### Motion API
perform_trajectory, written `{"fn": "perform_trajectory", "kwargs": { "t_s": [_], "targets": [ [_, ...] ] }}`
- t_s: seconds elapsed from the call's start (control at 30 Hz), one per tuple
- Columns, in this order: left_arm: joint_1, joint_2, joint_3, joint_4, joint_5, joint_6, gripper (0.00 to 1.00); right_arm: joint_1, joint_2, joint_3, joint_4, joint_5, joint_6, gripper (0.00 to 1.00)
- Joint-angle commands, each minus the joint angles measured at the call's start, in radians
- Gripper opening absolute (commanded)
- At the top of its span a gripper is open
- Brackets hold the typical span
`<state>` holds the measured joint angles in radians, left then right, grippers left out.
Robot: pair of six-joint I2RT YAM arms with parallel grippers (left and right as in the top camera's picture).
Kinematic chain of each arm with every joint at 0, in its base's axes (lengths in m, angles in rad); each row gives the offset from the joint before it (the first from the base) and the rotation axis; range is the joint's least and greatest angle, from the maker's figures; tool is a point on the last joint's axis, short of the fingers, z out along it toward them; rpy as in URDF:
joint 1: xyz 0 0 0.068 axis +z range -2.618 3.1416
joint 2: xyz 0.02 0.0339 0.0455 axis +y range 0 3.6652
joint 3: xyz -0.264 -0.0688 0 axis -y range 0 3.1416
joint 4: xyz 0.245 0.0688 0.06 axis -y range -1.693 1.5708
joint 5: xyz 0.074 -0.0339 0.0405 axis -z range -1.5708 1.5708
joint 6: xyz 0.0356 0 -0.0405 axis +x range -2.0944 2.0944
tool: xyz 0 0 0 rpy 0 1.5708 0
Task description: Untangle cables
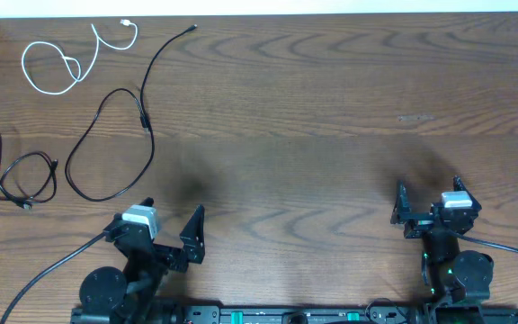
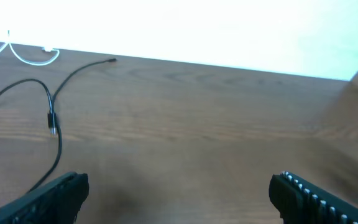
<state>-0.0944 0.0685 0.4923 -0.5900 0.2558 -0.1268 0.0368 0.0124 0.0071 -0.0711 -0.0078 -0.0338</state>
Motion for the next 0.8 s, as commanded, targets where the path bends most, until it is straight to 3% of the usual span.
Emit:
{"fn": "perform_trajectory", "kwargs": {
  "t_s": [0.0,0.37,0.77],
  "targets": [
    [0.021,-0.043,-0.068,0.074,-0.006,0.021,0.98,0.006,-0.008,-0.002,-0.006,-0.001,0.010,0.99],
    [0.034,-0.067,-0.249,0.307,-0.003,0.098,0.98,0.006,-0.008,-0.002,-0.006,-0.001,0.011,0.99],
    [0.034,-0.068,-0.460,0.679,-0.003,0.105,0.98,0.006,-0.008,-0.002,-0.006,-0.001,0.010,0.99]
  ]
}}
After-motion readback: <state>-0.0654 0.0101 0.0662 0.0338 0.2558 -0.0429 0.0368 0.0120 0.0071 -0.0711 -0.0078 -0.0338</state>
